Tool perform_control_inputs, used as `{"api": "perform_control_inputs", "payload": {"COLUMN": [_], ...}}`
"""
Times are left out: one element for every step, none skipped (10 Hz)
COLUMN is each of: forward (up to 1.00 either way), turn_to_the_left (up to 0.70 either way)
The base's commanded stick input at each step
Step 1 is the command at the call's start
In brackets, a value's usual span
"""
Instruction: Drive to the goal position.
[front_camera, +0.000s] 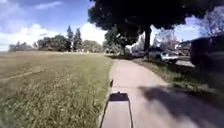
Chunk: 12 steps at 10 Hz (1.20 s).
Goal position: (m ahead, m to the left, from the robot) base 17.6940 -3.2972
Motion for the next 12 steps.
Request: {"api": "perform_control_inputs", "payload": {"forward": [1.0, 1.0, 1.0, 1.0, 1.0, 1.0, 1.0, 1.0, 1.0, 1.0, 1.0, 1.0], "turn_to_the_left": [-0.11, -0.35, -0.39, -0.06, 0.0, 0.0, 0.0, 0.0, 0.0, 0.0, 0.0, 0.0]}}
